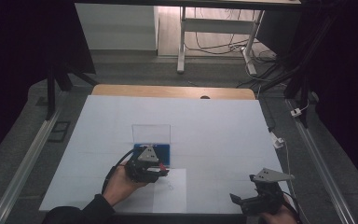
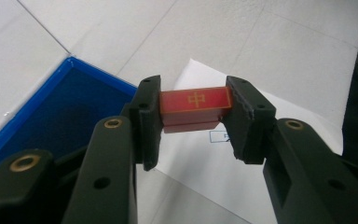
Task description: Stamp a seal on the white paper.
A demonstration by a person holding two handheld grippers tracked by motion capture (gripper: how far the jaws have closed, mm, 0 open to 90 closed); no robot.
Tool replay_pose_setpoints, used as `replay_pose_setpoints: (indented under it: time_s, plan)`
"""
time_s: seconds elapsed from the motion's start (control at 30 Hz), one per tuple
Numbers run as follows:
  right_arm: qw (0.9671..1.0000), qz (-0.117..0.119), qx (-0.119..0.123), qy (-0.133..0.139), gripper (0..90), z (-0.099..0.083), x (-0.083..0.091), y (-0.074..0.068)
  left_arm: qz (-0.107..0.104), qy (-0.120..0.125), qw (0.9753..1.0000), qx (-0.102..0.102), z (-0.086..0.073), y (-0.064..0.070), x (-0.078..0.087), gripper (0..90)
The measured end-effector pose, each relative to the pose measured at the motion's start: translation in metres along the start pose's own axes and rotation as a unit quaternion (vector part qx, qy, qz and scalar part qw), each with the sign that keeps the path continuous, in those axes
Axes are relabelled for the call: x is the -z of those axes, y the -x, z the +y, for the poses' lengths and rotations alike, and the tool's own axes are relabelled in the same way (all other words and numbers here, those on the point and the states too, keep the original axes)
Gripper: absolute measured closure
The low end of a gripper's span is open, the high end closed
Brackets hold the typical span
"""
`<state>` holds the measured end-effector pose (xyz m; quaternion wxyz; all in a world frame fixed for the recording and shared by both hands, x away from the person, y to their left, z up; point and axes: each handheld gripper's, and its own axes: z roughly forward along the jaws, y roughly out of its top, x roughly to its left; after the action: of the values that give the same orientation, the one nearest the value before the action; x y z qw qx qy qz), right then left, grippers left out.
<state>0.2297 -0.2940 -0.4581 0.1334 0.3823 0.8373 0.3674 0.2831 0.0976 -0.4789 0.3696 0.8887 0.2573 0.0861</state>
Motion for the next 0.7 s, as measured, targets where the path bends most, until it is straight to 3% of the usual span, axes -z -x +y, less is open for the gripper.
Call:
replay_pose_setpoints:
  time_s: [0.37, 0.7]
  plan:
    - [1.0, 0.0, 0.002, 0.0, 0.0, 0.0, 0.0, 0.0, 0.01, 0.01, 0.9998, 0.012, -0.002, -0.011, 0.008, 58.1]
    - [1.0, 0.001, 0.0, 0.002, 0.0, -0.001, 0.0, 0.0, 0.039, 0.029, 0.9982, 0.035, -0.004, -0.029, 0.021, 58.1]
